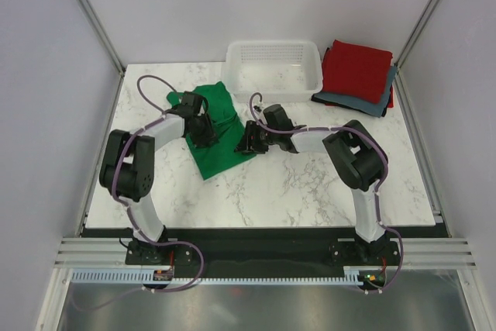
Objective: Fold and stack the t-shirts
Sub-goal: Fold the tshirt
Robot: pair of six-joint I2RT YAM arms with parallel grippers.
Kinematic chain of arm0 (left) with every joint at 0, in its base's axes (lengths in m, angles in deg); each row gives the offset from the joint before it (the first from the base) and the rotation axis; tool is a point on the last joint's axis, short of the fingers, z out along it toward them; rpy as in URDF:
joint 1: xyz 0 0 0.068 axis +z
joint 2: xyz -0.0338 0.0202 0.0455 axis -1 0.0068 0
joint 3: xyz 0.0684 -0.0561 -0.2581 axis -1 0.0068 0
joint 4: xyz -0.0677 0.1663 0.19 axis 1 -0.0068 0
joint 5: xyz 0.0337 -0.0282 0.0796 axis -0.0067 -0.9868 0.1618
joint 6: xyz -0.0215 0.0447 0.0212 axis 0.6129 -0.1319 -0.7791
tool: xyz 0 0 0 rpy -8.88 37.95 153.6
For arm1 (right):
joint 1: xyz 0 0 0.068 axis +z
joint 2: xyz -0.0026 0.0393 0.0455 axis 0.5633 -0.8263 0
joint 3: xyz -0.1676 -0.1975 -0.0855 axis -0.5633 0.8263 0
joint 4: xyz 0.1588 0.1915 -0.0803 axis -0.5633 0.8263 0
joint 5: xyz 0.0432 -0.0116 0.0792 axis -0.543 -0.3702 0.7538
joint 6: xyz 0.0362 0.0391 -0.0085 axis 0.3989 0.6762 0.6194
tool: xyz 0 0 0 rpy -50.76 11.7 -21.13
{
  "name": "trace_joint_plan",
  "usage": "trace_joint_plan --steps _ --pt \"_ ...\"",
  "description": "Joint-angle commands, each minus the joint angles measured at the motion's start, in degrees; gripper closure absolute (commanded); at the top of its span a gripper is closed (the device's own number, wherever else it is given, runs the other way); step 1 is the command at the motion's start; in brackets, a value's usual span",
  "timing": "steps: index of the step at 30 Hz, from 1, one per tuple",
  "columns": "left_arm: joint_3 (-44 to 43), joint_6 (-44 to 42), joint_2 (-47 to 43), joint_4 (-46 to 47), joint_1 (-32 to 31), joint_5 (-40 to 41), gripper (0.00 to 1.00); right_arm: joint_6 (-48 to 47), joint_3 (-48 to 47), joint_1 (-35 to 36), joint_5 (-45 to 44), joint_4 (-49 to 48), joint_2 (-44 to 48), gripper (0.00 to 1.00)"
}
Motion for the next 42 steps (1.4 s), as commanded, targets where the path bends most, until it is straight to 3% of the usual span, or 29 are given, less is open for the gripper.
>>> trace_joint_plan --steps 1,6,8,10,14,22,28,32,37,40,42 --pt "-13.47 -5.7 5.0 -5.65 2.98 5.59 0.55 -0.61 3.09 0.55 0.2 -0.28 1.29 0.5" --pt "-33.79 -11.32 16.24 -15.4 9.31 7.59 0.51 0.36 5.46 0.55 1.25 -2.21 2.26 0.5" --pt "-47.5 -12.03 23.28 -26.37 10.45 8.04 0.51 1.58 6.95 0.81 1.69 -4.14 2.43 0.5" --pt "-50.46 -12.3 22.61 -29.3 10.2 9.54 0.51 2.55 8.18 1.34 2.05 -5.46 2.78 0.5" --pt "-35.62 -8.79 4.56 -22.48 9.15 6.38 0.5 5.36 12.39 4.84 0.56 -7.92 4.19 0.5" --pt "-6.61 -5.0 -24.75 -19.9 2.12 5.58 0.49 9.5 22.68 13.64 -2.87 -11.01 11.04 0.49" --pt "10.97 0.7 -45.56 -20.16 1.05 3.04 0.49 4.5 20.93 15.49 -8.14 1.29 21.3 0.44" --pt "17.75 4.83 -52.98 -20.78 0.35 -0.04 0.49 4.84 22.07 16.28 -10.96 8.15 27.82 0.4" --pt "24.77 12.3 -58.25 -24.03 -1.66 3.11 0.52 6.07 24.27 16.9 -15.7 13.51 36.34 0.38" --pt "27.59 18.01 -62.3 -24.64 -4.65 5.93 0.51 7.04 26.29 16.98 -15.53 14.4 36.02 0.37" --pt "29.43 20.13 -63.27 -24.56 -5.1 7.42 0.44 7.83 26.73 17.77 -15.36 14.13 34.61 0.36"
